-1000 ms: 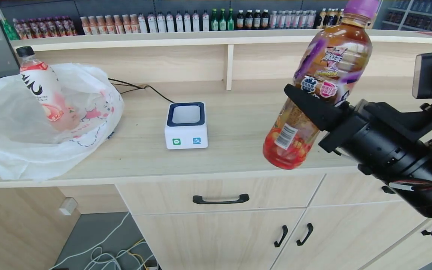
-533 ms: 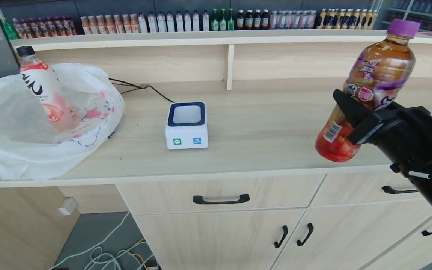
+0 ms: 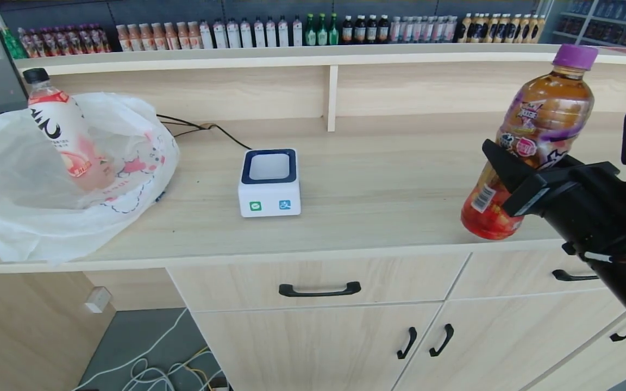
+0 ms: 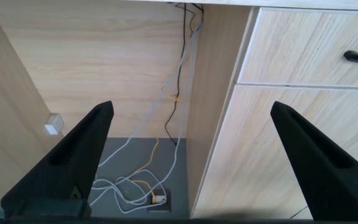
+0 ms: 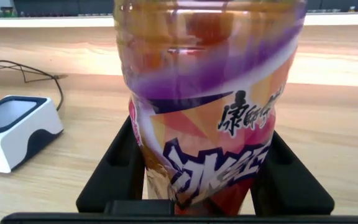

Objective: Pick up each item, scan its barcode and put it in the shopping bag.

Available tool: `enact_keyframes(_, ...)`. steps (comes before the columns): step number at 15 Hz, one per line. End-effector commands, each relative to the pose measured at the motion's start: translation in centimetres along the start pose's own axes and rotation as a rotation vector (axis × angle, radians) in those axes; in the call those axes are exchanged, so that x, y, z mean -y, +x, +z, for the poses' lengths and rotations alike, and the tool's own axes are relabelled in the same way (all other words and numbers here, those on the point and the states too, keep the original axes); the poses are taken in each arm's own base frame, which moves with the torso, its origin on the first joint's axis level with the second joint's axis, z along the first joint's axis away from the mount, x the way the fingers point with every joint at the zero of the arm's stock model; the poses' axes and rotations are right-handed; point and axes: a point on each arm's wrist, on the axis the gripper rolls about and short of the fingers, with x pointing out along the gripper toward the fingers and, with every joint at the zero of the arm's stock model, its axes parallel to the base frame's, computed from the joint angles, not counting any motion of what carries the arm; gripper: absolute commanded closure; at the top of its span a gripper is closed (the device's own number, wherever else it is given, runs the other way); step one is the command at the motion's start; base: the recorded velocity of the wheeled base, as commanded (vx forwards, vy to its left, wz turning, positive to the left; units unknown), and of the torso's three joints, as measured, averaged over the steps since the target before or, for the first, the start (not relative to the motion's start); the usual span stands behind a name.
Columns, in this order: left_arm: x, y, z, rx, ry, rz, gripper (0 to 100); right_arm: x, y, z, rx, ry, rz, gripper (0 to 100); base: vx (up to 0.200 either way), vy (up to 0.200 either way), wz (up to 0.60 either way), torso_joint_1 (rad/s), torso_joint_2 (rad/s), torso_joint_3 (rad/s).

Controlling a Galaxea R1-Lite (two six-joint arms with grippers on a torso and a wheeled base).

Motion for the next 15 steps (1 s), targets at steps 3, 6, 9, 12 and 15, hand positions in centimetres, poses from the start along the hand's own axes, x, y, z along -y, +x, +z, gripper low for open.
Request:
enact_keyframes(3, 0.0, 0.0, 0.0, -0.001, -0.002, 0.000, 0, 0.0, 0.0, -0.2, -0.005, -0.002, 0.001, 100, 0.000, 0.200, 0.00, 0.004, 0.00, 0.004)
enact_keyframes(6, 0.0, 0.0, 0.0, -0.001, -0.004, 0.000, 0, 0.1, -0.5, -0.1, -0.006, 0.001, 0.001, 100, 0.000, 0.200, 0.00, -0.002, 0.00, 0.002)
enact_keyframes(9, 0.0, 0.0, 0.0, 0.001, -0.004, 0.000, 0, 0.1, -0.6, 0.0, -0.006, 0.003, 0.001, 100, 0.000, 0.200, 0.00, 0.002, 0.01, 0.004)
enact_keyframes(12, 0.0, 0.0, 0.0, 0.001, -0.008, 0.000, 0, 0.2, -0.8, 0.3, 0.006, 0.006, -0.003, 100, 0.000, 0.200, 0.00, 0.001, 0.00, 0.001)
enact_keyframes(15, 0.0, 0.0, 0.0, 0.001, -0.021, 0.000, 0, 0.4, -1.0, 1.3, 0.029, 0.008, -0.015, 100, 0.000, 0.200, 0.00, 0.005, 0.01, -0.001)
